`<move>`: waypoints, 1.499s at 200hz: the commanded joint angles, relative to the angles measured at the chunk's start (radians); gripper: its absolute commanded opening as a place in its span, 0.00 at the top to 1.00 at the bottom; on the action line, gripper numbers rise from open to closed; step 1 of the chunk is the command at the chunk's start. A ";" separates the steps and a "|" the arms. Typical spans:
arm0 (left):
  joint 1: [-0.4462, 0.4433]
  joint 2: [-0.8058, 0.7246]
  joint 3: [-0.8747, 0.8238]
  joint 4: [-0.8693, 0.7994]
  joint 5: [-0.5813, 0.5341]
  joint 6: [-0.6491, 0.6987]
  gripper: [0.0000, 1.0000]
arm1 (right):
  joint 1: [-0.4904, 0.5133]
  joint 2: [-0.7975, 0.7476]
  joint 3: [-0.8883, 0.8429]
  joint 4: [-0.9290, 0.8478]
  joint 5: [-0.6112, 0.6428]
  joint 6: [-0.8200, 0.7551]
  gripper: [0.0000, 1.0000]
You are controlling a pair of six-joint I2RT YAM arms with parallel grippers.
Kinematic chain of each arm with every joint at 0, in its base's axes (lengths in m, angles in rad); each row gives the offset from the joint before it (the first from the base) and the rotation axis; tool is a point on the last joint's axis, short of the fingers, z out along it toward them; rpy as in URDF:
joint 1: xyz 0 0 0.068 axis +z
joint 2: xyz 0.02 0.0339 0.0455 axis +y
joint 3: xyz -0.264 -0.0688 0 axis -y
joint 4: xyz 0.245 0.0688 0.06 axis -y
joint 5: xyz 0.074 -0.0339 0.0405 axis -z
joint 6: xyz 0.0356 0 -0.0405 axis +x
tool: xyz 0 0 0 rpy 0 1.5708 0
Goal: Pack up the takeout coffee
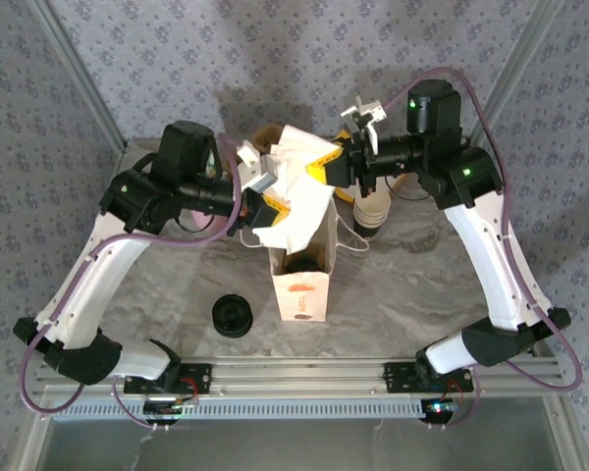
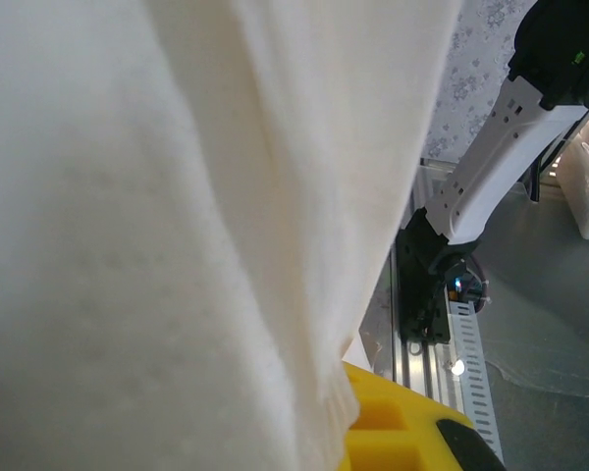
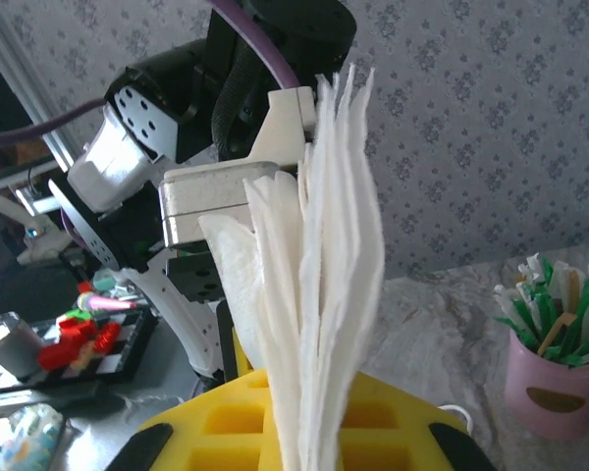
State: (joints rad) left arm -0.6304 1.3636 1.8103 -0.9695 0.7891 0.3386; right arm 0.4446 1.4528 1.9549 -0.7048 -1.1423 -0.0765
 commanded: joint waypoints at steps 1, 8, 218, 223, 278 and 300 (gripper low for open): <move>-0.005 0.006 0.035 0.022 0.024 -0.014 1.00 | -0.003 -0.026 0.027 -0.035 0.009 -0.023 1.00; -0.005 0.006 0.035 0.023 0.021 -0.016 1.00 | -0.002 -0.028 0.028 -0.052 0.017 -0.035 1.00; 0.083 -0.330 -0.350 0.375 -0.495 -0.140 0.09 | 0.086 -0.137 -0.169 -0.030 0.436 -0.266 1.00; 0.084 -0.328 -0.352 0.381 -0.496 -0.143 0.09 | 0.088 -0.136 -0.176 -0.030 0.434 -0.268 1.00; 0.087 -0.305 -0.346 0.424 -0.490 -0.154 0.08 | 0.092 -0.127 -0.231 -0.017 0.437 -0.296 1.00; 0.089 -0.305 -0.351 0.430 -0.491 -0.154 0.08 | 0.093 -0.117 -0.246 -0.018 0.431 -0.308 1.00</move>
State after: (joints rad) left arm -0.5495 1.0626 1.4525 -0.5861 0.3008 0.1959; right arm 0.5308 1.3376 1.7222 -0.7296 -0.7097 -0.3553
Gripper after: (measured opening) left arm 0.922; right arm 0.078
